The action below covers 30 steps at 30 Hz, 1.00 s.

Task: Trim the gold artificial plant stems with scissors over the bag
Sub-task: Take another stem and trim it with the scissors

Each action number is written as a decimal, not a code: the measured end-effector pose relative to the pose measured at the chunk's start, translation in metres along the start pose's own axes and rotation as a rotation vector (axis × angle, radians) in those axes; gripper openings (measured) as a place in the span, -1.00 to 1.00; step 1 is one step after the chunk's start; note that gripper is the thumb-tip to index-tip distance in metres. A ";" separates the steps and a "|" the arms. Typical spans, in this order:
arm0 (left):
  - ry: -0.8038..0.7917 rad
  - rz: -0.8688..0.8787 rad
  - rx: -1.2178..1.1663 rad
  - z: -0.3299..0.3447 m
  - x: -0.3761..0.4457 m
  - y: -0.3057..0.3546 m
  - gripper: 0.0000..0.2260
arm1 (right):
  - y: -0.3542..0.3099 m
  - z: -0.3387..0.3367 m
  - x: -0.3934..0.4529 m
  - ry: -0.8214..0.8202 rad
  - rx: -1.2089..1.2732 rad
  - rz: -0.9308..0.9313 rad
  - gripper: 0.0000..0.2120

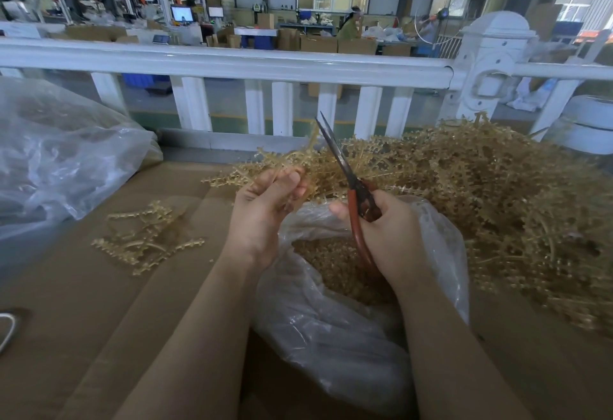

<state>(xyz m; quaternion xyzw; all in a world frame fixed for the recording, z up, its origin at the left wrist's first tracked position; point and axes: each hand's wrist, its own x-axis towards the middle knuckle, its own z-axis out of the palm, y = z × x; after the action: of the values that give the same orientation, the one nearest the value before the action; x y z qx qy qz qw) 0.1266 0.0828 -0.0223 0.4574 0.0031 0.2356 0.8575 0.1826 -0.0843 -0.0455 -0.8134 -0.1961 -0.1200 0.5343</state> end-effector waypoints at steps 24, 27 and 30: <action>0.006 0.123 0.190 -0.002 -0.002 0.001 -0.88 | -0.006 -0.002 -0.001 -0.075 -0.334 -0.225 -0.44; -0.019 0.112 0.244 -0.006 -0.001 -0.001 -0.84 | -0.007 -0.002 -0.002 -0.083 -0.340 -0.198 -0.43; -0.048 0.137 0.299 -0.008 0.000 -0.002 -0.81 | -0.008 -0.002 -0.002 -0.087 -0.359 -0.196 -0.40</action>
<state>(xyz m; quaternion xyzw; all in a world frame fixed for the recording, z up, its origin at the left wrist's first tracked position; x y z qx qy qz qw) 0.1261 0.0881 -0.0288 0.5845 -0.0136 0.2793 0.7617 0.1774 -0.0837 -0.0385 -0.8770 -0.2724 -0.1692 0.3578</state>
